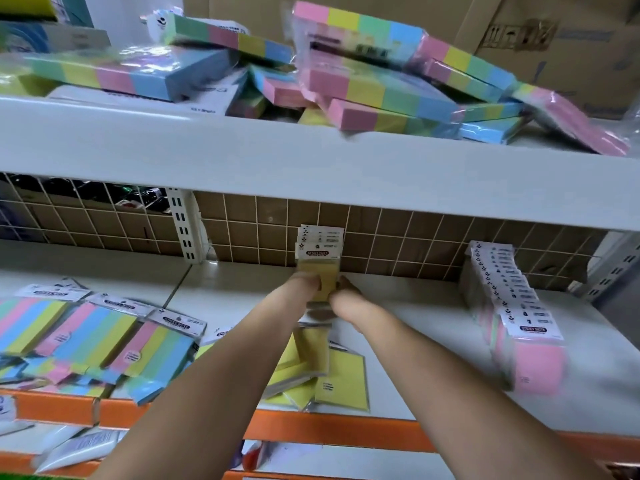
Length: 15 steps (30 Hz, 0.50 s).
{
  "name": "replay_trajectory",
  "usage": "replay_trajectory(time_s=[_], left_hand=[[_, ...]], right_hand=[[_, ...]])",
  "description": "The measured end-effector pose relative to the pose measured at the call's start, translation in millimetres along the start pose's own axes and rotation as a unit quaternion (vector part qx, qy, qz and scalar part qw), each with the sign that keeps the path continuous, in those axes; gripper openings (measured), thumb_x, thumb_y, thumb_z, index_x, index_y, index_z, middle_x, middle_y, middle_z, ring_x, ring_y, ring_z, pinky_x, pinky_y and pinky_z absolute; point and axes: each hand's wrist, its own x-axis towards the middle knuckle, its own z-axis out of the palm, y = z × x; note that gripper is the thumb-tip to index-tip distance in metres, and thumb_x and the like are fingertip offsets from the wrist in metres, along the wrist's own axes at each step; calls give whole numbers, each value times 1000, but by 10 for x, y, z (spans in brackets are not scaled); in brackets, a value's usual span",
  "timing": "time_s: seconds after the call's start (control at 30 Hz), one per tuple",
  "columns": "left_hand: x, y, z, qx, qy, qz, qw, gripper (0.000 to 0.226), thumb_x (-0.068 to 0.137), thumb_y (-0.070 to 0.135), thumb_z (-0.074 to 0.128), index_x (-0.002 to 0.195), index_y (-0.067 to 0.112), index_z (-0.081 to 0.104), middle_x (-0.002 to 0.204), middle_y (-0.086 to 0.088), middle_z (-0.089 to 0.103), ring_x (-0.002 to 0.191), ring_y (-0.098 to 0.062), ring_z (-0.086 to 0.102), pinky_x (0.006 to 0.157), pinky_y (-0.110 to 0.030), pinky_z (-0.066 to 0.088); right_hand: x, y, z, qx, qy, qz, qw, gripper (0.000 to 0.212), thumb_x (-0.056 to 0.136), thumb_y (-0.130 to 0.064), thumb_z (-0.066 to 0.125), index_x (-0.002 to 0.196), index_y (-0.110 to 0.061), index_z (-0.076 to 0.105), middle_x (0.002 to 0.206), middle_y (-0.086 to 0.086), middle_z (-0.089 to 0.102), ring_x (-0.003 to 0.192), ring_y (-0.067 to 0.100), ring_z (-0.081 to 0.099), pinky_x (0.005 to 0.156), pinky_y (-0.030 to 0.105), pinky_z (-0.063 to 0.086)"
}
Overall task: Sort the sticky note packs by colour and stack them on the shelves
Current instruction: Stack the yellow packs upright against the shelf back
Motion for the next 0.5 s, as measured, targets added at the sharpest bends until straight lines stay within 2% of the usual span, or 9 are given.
replay_trajectory(time_s=[0.07,0.2,0.3,0.4,0.5], left_hand=[[64,-1,-2,27,5,-21,999,38,100,8,40,136,-3,41,140,-18,44,128,-32,43,104,-34,37],[131,-20,-34,13,-9,-67,998,41,96,14,48,136,3,43,137,-17,44,124,-31,45,97,-39,44],[208,-71,-79,-1,-22,-82,996,42,96,16,47,136,4,44,137,-15,45,125,-32,45,95,-39,46],[236,-119,-134,-20,-18,-90,996,41,95,15,48,134,4,47,135,-16,46,122,-32,47,94,-43,48],[215,-118,-157,-23,5,-58,998,37,96,13,46,131,5,47,135,-17,46,122,-32,47,93,-40,45]], right_hand=[[-2,-13,14,10,2,-16,1000,41,100,-14,32,141,-11,38,139,11,50,122,28,51,100,32,43],[5,-23,37,1,-4,-18,1000,44,102,-23,31,144,-12,32,141,12,47,125,29,49,98,33,40],[21,-15,24,-5,-9,-19,1000,46,102,-21,33,146,-11,28,140,12,47,124,30,49,97,33,40],[37,18,13,-4,-6,-18,1000,44,99,-13,35,142,-9,34,136,14,50,122,30,50,95,31,42],[30,63,6,13,0,-12,1000,42,95,-11,39,137,-10,40,133,14,52,119,31,51,94,32,44]])
